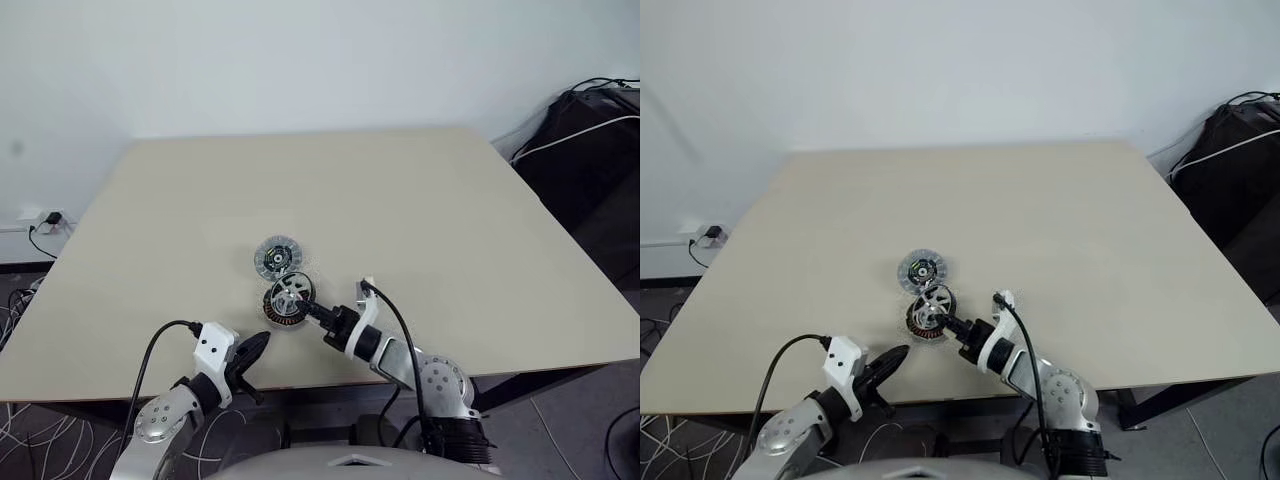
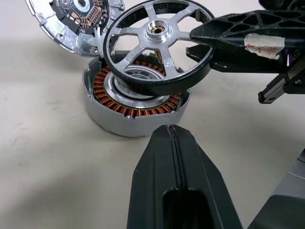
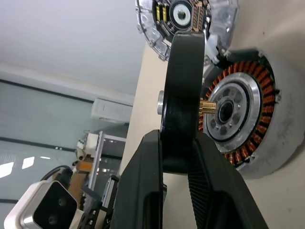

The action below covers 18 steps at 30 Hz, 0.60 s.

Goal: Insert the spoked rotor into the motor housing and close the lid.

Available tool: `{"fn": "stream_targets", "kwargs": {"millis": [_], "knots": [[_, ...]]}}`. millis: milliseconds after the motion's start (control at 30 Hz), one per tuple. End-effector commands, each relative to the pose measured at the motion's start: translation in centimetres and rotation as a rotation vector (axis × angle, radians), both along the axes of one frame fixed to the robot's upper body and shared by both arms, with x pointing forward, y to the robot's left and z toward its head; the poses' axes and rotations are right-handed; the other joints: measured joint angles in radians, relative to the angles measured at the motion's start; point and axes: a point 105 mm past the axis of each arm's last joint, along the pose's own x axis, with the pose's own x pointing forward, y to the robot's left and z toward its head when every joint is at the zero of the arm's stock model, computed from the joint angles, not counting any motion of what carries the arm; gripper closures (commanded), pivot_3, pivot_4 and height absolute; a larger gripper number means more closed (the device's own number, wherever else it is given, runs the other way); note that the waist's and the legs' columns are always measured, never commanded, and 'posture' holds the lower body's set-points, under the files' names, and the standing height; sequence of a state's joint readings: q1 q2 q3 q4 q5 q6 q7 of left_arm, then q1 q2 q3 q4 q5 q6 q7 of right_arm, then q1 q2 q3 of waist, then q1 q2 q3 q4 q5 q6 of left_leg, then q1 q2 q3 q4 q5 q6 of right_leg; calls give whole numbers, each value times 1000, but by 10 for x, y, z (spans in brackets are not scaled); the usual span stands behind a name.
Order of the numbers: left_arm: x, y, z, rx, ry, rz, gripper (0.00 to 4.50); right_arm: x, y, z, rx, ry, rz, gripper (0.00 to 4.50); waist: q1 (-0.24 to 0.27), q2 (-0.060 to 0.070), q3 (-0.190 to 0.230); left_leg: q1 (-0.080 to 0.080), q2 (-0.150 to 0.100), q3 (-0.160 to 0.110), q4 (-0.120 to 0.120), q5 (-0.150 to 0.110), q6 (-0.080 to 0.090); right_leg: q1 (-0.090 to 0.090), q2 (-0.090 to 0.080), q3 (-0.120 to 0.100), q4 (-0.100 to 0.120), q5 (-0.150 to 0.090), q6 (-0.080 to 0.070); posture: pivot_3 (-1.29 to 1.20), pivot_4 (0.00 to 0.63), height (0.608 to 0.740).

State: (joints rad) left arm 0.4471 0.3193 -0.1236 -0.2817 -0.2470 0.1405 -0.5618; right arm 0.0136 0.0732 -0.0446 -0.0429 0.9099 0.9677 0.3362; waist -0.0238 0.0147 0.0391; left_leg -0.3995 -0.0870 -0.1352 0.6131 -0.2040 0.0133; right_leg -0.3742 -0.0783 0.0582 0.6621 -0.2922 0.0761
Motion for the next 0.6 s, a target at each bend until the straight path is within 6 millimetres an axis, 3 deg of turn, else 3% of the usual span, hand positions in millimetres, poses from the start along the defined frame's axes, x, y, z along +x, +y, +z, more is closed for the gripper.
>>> {"fn": "stream_targets", "kwargs": {"millis": [33,600], "knots": [[6,2,13,-1,-57,-2,4500,8,24,26,109,-62,30,4102,0,0,0,0,0,0,0,0,0,0,0,0,0,0,0,0,0,740],[2,6,11,1,-54,11,4500,21,35,38,152,-96,36,4102,-1,0,0,0,0,0,0,0,0,0,0,0,0,0,0,0,0,740]]}}
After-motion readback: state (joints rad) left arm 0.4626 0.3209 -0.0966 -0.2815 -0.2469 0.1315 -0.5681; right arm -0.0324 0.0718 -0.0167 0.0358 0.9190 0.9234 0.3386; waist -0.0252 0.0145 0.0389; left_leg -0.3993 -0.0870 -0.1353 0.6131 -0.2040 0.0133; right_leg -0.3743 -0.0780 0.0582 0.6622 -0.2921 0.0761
